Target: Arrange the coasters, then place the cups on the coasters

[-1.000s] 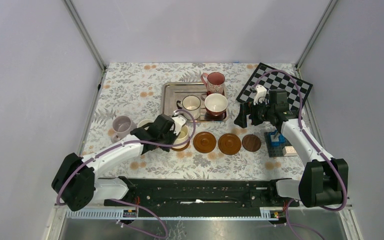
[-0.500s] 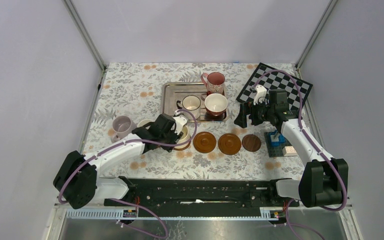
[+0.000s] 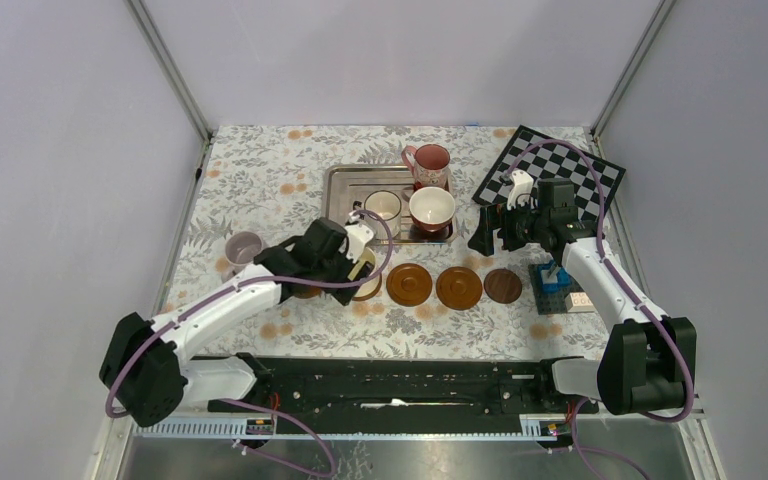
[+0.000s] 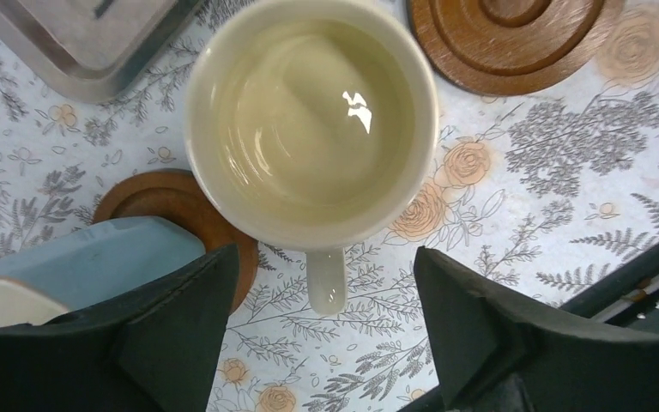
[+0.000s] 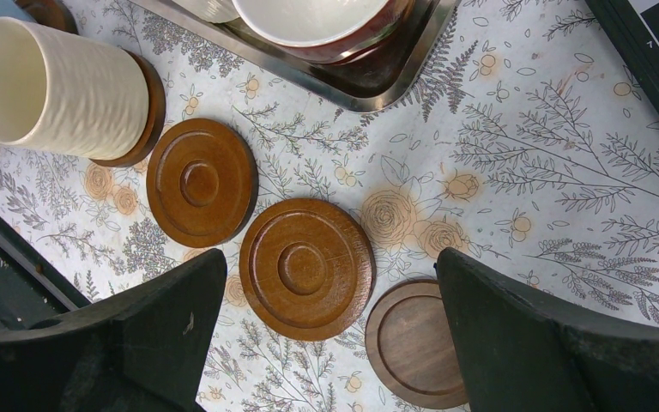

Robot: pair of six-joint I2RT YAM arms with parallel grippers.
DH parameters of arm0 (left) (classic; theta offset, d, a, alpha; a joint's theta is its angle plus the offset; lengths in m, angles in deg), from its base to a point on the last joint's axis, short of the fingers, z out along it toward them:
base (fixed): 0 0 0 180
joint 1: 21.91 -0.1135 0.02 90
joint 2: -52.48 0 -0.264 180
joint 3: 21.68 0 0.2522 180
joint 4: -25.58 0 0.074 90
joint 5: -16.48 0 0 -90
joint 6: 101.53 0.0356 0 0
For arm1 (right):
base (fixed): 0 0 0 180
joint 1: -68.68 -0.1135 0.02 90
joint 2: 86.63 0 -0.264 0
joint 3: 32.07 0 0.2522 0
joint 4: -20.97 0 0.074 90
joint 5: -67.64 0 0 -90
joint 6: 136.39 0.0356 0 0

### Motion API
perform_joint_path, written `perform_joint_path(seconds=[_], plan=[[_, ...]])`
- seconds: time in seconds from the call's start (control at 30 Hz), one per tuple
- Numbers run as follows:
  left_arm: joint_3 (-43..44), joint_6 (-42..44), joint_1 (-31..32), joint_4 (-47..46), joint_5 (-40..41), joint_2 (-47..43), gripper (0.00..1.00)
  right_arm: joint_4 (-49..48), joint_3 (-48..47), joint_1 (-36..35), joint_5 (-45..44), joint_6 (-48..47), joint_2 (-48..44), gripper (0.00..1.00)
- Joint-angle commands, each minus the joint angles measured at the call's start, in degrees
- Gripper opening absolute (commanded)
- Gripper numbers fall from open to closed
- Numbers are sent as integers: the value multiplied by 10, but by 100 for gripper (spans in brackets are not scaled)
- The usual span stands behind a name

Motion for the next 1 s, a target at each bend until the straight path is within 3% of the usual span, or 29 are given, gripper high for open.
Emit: perform_joint_path(seconds=[0.0, 0.17, 0.3, 0.5, 0.6, 0.8, 0.97], plan=[[67, 21, 1, 40, -30, -32, 85, -8, -3, 3, 7, -7, -12, 100], [153, 63, -15, 87, -96, -19, 98, -6, -8, 3, 9, -9, -9, 100], [238, 96, -86, 103, -173, 35, 99, 4, -25, 3, 13, -12, 3, 100], [437, 262, -192, 196, -269, 175, 99, 8, -35, 3, 14, -17, 11, 100], [508, 347, -216, 236, -287, 241, 99, 9, -35, 3, 13, -19, 14, 100], [554, 522, -241, 260, -333, 325, 93, 9, -38, 3, 14, -19, 24, 100], [582, 596, -243, 260, -361, 394, 89, 9, -41, 3, 15, -18, 33, 100]])
